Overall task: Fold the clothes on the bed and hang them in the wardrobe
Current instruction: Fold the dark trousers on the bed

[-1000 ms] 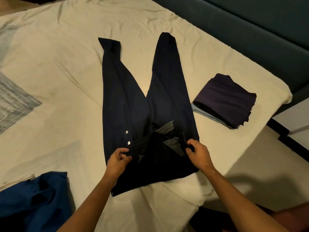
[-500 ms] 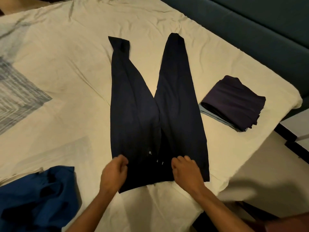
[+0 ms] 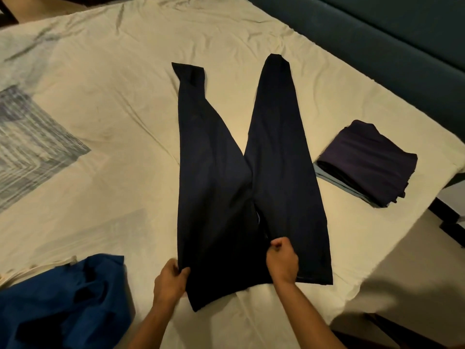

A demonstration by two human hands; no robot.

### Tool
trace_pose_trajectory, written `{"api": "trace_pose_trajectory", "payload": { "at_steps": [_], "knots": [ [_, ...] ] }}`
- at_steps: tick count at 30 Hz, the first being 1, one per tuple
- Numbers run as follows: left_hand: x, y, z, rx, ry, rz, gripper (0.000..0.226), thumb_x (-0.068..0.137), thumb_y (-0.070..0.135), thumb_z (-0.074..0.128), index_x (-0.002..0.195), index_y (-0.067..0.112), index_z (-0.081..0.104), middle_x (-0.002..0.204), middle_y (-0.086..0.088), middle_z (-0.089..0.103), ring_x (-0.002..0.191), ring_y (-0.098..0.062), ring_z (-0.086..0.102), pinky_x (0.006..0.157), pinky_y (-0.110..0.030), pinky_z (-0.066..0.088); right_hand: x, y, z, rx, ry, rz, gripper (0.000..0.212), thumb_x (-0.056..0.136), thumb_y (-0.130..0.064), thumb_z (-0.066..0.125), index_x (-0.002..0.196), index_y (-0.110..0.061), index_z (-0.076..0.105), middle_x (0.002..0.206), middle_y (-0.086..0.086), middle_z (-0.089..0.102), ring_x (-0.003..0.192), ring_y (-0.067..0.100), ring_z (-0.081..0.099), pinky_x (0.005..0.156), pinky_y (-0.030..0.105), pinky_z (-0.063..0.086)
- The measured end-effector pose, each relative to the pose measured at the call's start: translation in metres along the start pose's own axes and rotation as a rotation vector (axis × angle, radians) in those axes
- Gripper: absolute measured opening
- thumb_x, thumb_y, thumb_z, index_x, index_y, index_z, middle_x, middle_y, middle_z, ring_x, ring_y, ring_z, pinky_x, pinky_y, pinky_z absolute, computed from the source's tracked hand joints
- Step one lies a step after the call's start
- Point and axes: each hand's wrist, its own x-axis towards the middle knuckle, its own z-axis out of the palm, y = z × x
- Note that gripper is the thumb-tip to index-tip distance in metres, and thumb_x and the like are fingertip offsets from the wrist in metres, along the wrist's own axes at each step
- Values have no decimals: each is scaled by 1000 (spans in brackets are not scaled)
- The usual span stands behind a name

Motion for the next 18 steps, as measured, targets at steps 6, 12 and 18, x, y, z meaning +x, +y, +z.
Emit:
{"api": "trace_pose_trajectory", "payload": {
  "at_steps": [6,12,18],
  "knots": [
    [-9,-1,8,128,16,-3,28,93,44,61,103,19,55,96,-2,67,85,-25,67,80,-42,58,53,49,-57,-346,144,47,54,89,-28,65,134,-7,43,138,21,43,122,45,41,93,55,40],
    [-9,-6,8,-34,-118,-71,28,93,17,66,119,10,61,103,-8,71,91,-28,69,77,-46,60,72,67,-82,-168,-142,110,36,97,-21,58,126,-1,49,126,23,59,112,44,56,95,49,47],
    [-11,-4,-31,-21,153,-37,2,94,12,59,96,13,58,86,-13,67,77,-32,63,67,-40,53,51,73,-82,-20,-423,153,41,91,-14,64,131,-15,57,123,8,66,107,30,63,95,44,53]
  ]
}}
